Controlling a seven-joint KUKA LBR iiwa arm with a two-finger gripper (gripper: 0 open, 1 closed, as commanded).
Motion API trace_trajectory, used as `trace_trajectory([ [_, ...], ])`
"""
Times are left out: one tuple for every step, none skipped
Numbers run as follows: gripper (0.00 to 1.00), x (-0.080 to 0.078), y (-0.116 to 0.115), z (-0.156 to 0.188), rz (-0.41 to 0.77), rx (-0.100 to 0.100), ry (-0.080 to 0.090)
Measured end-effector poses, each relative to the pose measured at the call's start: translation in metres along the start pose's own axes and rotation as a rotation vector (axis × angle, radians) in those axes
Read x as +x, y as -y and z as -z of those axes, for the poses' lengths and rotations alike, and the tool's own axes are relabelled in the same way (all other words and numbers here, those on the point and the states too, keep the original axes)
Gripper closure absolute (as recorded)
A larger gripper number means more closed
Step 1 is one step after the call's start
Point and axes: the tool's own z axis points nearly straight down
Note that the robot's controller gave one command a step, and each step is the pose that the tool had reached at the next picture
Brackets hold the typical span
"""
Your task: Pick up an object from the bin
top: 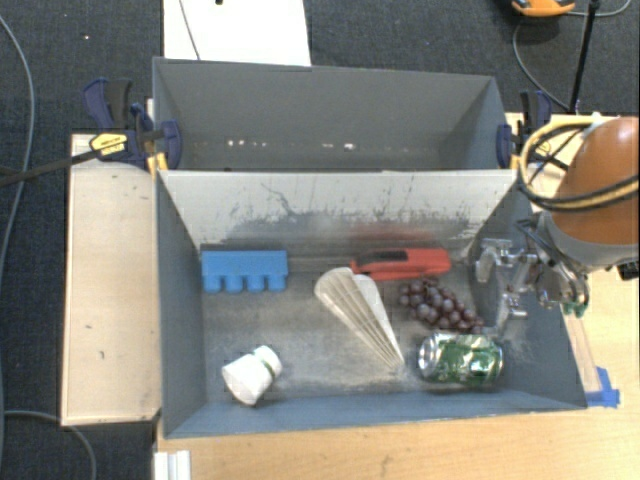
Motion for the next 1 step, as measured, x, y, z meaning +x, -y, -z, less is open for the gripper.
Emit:
trace_trajectory([
  [0.0, -0.0262, 0.0031, -0.0823, 0.044, 0.001, 0.003],
])
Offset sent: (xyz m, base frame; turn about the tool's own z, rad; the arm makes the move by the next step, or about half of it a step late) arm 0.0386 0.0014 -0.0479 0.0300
